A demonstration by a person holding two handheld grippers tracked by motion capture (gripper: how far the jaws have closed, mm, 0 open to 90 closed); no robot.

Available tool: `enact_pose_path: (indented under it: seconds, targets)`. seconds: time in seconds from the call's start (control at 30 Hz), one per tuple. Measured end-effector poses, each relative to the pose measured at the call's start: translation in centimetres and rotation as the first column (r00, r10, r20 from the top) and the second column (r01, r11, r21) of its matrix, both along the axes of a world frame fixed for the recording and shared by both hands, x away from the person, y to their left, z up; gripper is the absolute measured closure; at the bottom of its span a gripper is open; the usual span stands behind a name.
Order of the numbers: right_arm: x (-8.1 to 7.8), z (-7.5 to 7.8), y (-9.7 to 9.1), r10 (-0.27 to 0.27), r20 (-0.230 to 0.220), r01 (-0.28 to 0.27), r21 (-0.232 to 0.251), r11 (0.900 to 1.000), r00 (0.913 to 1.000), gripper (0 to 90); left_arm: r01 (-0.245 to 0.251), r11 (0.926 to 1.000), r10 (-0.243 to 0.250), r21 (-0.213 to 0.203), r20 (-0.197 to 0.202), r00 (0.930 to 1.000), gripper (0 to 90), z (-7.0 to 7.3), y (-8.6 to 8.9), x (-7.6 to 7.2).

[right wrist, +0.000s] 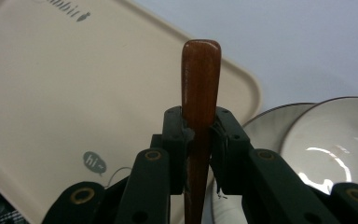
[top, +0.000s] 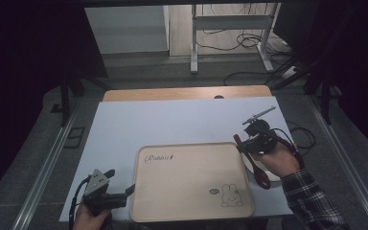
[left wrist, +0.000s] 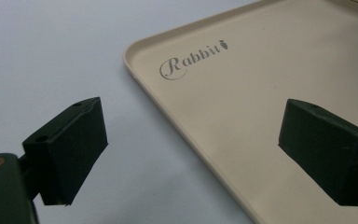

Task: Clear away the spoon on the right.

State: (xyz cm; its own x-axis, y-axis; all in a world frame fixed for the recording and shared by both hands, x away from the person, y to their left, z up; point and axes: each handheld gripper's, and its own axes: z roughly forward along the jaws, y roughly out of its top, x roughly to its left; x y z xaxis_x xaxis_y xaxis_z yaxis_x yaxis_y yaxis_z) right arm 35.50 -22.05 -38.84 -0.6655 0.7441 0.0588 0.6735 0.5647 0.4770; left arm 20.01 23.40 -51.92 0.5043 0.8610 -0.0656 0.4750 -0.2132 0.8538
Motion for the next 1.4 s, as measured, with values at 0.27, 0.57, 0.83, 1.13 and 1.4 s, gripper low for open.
enact_pose_path:
  seconds: [0.27,0.57,0.83,1.13,1.4]
  targets:
    - [-1.1,-1.0,1.3,0.018,-0.033,-0.018,0.008,0.9998,0.9993,76.8,-0.001,1.0,0.001,-0.001,-0.001,1.0,7.6,0.0,0.0,0.0]
    - [-1.9,-2.8,2.4,0.02,-0.082,-0.019,0.009,0.9998,0.9965,76.8,0.002,1.0,-0.002,0.002,0.0,1.0,7.6,0.0,-0.1,0.0]
    - [-2.2,-4.1,3.1,0.017,-0.109,-0.015,0.024,0.9996,0.9939,76.8,0.005,1.0,-0.005,0.003,0.001,1.0,7.6,0.0,-0.1,0.1]
    - [-2.1,-6.3,3.4,-0.013,-0.126,0.019,0.043,0.9989,0.992,76.7,0.008,1.0,-0.008,0.004,0.003,1.0,7.6,0.0,-0.1,0.1]
    - [-1.8,-8.8,3.1,-0.034,-0.122,0.043,0.068,0.9968,0.992,75.8,0.01,0.9999,-0.01,0.003,0.004,0.9999,7.6,0.0,-0.1,0.1]
